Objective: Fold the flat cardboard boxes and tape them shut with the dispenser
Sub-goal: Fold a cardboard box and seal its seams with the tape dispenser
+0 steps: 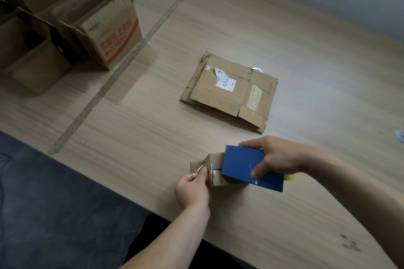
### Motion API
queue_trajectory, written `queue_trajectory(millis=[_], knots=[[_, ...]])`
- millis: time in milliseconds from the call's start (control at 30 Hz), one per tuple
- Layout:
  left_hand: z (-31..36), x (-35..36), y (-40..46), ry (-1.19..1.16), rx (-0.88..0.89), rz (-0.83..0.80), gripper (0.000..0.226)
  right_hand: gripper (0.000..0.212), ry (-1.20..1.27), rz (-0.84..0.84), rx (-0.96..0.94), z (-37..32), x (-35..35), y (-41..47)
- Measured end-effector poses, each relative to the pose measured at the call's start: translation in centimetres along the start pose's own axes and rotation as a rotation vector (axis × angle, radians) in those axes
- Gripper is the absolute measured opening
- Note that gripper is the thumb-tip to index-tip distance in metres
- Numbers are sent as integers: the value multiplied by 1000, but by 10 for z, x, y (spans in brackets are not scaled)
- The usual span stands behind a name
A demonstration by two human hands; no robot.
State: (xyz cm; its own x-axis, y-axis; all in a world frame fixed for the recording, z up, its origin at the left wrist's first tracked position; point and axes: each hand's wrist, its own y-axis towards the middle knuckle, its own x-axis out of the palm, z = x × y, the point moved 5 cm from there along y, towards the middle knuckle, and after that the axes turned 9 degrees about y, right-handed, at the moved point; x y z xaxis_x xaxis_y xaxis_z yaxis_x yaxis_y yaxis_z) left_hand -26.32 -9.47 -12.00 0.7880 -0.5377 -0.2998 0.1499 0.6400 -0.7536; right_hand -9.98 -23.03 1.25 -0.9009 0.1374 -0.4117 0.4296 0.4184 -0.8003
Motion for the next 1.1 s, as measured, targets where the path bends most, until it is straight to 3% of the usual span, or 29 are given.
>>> queue_trajectory(millis=[167, 300, 333, 400, 467, 500, 567, 633, 733, 900, 1100], knots=[[1, 6, -3, 180, 32, -32, 36, 64, 6, 1, -5, -2, -1, 2], [-1, -9, 8, 416, -51, -125, 50, 61, 18, -18, -15, -3, 0, -1], [7, -13, 8, 474, 73, -116, 46, 60, 18, -26, -19, -4, 0, -1], [29, -17, -5, 577, 579, -150, 52, 59, 13, -36, -28, -4, -1, -2], [42, -6, -38, 776, 1046, -378, 91, 59, -8, -45, -32, -4, -3, -3], [40, 3, -46, 930, 1136, -477, 111, 60, -23, -48, -36, -4, -4, -4], [39, 22, -42, 1152, 1109, -564, 130, 60, -45, -62, -37, -5, -5, -5], [45, 35, -32, 1245, 1144, -591, 131, 60, -51, -91, -30, -3, -5, -4], [58, 41, -21, 1250, 1297, -630, 119, 58, -37, -120, -31, 1, -5, -1], [75, 45, -7, 1215, 1620, -660, 120, 47, 38, -98, -50, 12, -4, 0], [95, 56, 0, 1218, 1921, -787, 97, 53, 247, -78, -26, 37, -1, -13]])
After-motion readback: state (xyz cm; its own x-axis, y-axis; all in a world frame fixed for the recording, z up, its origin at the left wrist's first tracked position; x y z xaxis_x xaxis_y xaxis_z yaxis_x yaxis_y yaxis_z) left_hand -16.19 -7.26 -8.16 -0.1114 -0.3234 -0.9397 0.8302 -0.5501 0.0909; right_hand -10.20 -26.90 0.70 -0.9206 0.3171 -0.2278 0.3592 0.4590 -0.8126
